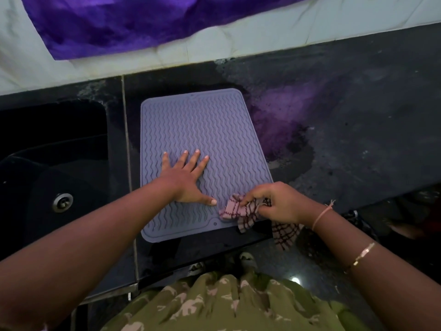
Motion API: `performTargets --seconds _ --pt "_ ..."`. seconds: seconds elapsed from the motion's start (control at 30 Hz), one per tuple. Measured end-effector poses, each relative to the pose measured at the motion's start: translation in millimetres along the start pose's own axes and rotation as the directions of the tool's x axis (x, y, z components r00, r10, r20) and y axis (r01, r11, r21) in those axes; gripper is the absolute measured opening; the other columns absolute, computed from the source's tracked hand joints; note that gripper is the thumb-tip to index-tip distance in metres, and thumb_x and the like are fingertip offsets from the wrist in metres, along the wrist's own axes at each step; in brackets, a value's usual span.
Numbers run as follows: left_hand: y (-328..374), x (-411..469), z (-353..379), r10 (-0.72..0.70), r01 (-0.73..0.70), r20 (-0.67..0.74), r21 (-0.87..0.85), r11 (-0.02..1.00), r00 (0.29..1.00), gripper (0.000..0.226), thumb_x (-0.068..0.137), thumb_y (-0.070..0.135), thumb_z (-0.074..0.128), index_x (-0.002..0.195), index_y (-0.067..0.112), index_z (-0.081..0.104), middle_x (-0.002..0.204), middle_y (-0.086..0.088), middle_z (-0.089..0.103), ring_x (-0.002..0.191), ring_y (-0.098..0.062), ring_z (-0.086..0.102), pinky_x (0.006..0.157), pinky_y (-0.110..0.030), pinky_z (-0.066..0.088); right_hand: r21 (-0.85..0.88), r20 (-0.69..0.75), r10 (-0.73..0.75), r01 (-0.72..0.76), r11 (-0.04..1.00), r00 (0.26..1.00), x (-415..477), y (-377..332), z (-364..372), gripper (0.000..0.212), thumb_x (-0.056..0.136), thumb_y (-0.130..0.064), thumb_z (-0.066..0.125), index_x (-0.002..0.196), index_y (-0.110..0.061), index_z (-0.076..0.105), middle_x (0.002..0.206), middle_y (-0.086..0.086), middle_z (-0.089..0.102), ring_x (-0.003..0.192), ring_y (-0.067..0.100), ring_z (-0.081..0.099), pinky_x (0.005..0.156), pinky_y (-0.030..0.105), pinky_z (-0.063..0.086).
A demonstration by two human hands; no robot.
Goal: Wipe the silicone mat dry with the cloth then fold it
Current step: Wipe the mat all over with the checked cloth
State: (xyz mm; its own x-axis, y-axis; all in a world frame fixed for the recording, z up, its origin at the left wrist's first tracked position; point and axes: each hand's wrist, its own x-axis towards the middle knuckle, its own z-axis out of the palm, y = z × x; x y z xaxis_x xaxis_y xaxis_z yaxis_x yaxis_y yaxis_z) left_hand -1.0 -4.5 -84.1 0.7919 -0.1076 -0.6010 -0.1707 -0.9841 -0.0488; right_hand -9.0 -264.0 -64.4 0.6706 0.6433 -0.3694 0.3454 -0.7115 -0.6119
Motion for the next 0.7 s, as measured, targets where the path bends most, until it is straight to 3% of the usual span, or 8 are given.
performTargets --seconds 0.13,0.23,0.33,0.4,0.53,0.7 --pt "-2 -1 4 0.002 -0.002 0.017 -0.039 0.999 1.0 0.119 0.056 0.096 0.027 0.137 0.035 -0.035 0.147 0.005 -0.04 0.138 -0.024 -0.033 0.105 -0.065 -0.018 0.271 0.082 0.035 -0.056 0.961 0.996 -3 3 -15 0.041 0.08 0.001 0.055 0.107 -0.028 0.069 0.11 -0.004 0.068 0.1 0.009 0.062 0.094 0.026 0.047" --pt "-3 -2 8 0.001 0.001 0.036 -0.057 0.998 0.999 0.119 0.054 0.098 0.024 0.136 0.036 -0.036 0.144 0.007 -0.044 0.136 -0.023 -0.036 0.104 -0.065 -0.019 0.47 -0.103 0.082 -0.024 0.882 0.991 4 -2 -32 0.04 0.082 0.005 0.055 0.111 -0.02 0.065 0.104 0.004 0.067 0.091 0.012 0.06 0.082 0.021 0.048" --pt "-2 -2 11 -0.014 0.016 0.041 -0.05 0.999 0.999 0.119 0.052 0.098 0.021 0.136 0.037 -0.037 0.144 0.005 -0.044 0.136 -0.023 -0.036 0.104 -0.065 -0.019 0.617 -0.297 0.168 0.055 0.785 0.94 22 -17 -53 0.037 0.081 0.004 0.053 0.104 -0.023 0.066 0.095 0.003 0.068 0.082 0.012 0.062 0.076 0.027 0.052" --pt "0 -2 10 -0.035 0.037 0.055 -0.039 0.999 0.998 0.118 0.053 0.099 0.021 0.136 0.037 -0.037 0.145 0.003 -0.044 0.136 -0.024 -0.036 0.104 -0.064 -0.021 0.603 -0.385 0.205 0.077 0.794 0.9 41 -31 -65 0.034 0.082 -0.001 0.053 0.102 -0.025 0.066 0.094 -0.003 0.069 0.084 0.011 0.064 0.078 0.026 0.054" --pt "4 -4 6 -0.066 0.068 0.079 -0.016 0.998 0.995 0.117 0.055 0.098 0.02 0.136 0.035 -0.037 0.146 0.0 -0.042 0.135 -0.026 -0.037 0.103 -0.064 -0.023 0.454 -0.529 0.266 0.004 0.891 0.806 88 -49 -76 0.041 0.08 -0.005 0.052 0.117 -0.019 0.062 0.101 -0.001 0.068 0.083 0.014 0.062 0.071 0.024 0.05" --pt "9 -9 2 -0.086 0.084 0.067 0.033 0.996 0.994 0.114 0.061 0.095 0.022 0.139 0.031 -0.033 0.15 -0.004 -0.036 0.137 -0.029 -0.033 0.102 -0.063 -0.025 0.383 -0.607 0.357 -0.133 0.914 0.71 142 -47 -89 0.049 0.083 -0.011 0.051 0.131 -0.021 0.052 0.122 0.01 0.06 0.107 0.029 0.059 0.093 0.043 0.049"
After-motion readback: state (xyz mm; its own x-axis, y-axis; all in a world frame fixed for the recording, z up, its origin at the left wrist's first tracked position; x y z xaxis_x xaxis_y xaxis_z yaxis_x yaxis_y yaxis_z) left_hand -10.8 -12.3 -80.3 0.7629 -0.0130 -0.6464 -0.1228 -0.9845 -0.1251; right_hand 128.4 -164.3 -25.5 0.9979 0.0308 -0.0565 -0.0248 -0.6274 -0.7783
